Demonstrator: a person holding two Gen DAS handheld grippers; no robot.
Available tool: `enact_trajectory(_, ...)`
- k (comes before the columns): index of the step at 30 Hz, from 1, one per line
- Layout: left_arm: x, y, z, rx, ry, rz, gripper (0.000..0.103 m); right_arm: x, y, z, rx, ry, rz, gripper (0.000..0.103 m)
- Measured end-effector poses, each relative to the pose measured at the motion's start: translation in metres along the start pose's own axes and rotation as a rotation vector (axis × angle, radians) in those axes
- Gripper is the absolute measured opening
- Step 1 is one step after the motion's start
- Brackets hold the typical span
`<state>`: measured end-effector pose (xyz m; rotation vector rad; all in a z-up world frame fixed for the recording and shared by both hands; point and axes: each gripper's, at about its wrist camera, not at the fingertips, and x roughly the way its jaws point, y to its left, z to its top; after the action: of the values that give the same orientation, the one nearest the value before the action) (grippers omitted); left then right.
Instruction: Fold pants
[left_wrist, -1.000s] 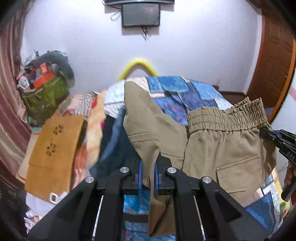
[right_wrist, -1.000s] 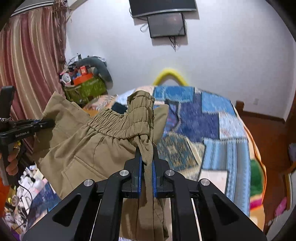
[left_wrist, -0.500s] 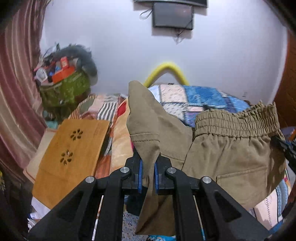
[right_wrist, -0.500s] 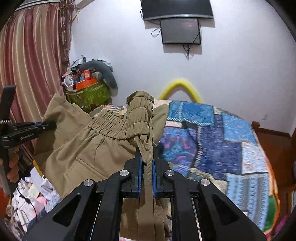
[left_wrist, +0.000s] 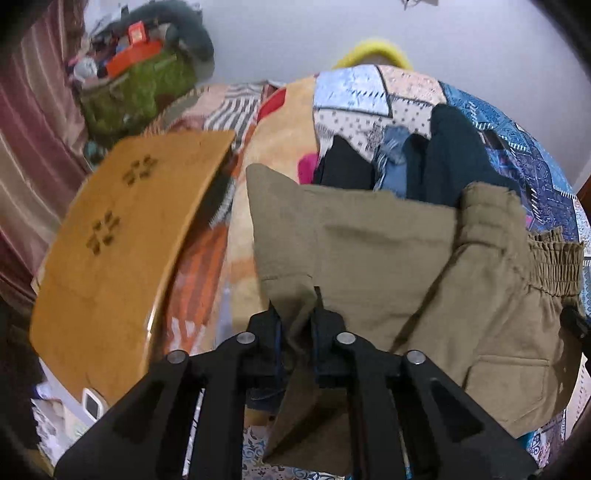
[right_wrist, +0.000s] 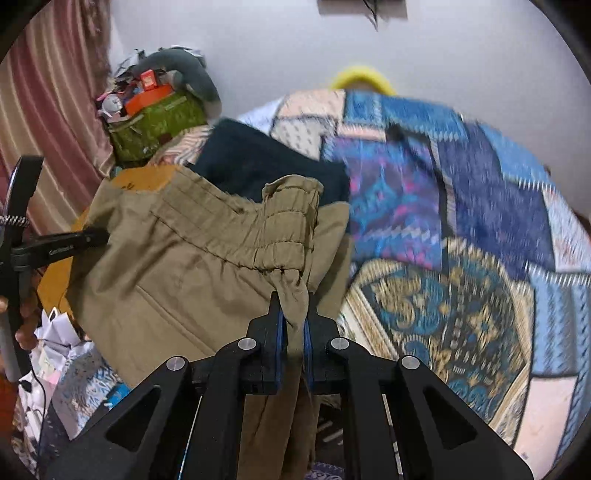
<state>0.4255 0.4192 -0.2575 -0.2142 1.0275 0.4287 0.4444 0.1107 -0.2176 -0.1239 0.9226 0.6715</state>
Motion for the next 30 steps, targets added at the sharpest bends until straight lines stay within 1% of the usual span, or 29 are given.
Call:
enact_trajectory(1,0.001,0.002,-0.003,0.000,0.005,0.005,0.021,0.000,-0.004,-0.003,0.009,0.015,0.002,0.012)
enact_trajectory(3,-0.001,0.002,-0.010,0.012,0.009,0.021,0.026,-0.004,-0.004,-0.006,0.004,0.033,-0.005,0.020)
enact_trajectory(6,-0.012,0.001,-0.021,0.045,0.015,0.027,0.028,-0.013,-0.003,-0.013,-0.030,0.041,-0.016,0.023)
enact_trajectory(8,-0.026,-0.001,-0.028,0.062,0.008,0.010,0.028,-0.024,-0.001,-0.016,-0.044,0.036,-0.023,0.023)
enact_trajectory(11,-0.059,-0.006,-0.036,0.074,-0.026,-0.012,0.028,-0.051,0.002,-0.018,-0.055,-0.013,-0.012,0.023)
enact_trajectory(15,-0.128,-0.016,-0.048,0.092,-0.127,-0.071,0.028,-0.106,0.015,-0.019,-0.072,-0.124,0.017,0.023)
enact_trajectory(17,-0.165,-0.023,-0.054,0.109,-0.176,-0.124,0.028,-0.137,0.022,-0.019,-0.075,-0.186,0.032,0.023)
enact_trajectory(18,-0.191,-0.027,-0.060,0.120,-0.216,-0.148,0.028,-0.150,0.025,-0.018,-0.075,-0.215,0.041,0.023)
enact_trajectory(20,-0.230,-0.033,-0.069,0.136,-0.279,-0.178,0.028,-0.187,0.035,-0.021,-0.077,-0.284,0.062,0.023)
enact_trajectory(23,-0.285,-0.039,-0.084,0.144,-0.369,-0.211,0.028,-0.227,0.050,-0.027,-0.094,-0.367,0.080,0.023)
enact_trajectory(24,-0.310,-0.041,-0.093,0.147,-0.419,-0.220,0.028,-0.240,0.057,-0.030,-0.104,-0.396,0.083,0.023)
enact_trajectory(25,-0.323,-0.042,-0.097,0.148,-0.444,-0.222,0.028,-0.254,0.063,-0.034,-0.116,-0.423,0.088,0.023)
enact_trajectory(28,-0.379,-0.046,-0.124,0.158,-0.564,-0.231,0.028,-0.295,0.083,-0.048,-0.157,-0.515,0.096,0.023)
enact_trajectory(29,-0.389,-0.047,-0.131,0.159,-0.588,-0.234,0.028,-0.304,0.087,-0.053,-0.169,-0.539,0.098,0.023)
enact_trajectory(30,-0.407,-0.048,-0.143,0.158,-0.630,-0.237,0.028,-0.314,0.093,-0.058,-0.182,-0.563,0.100,0.023)
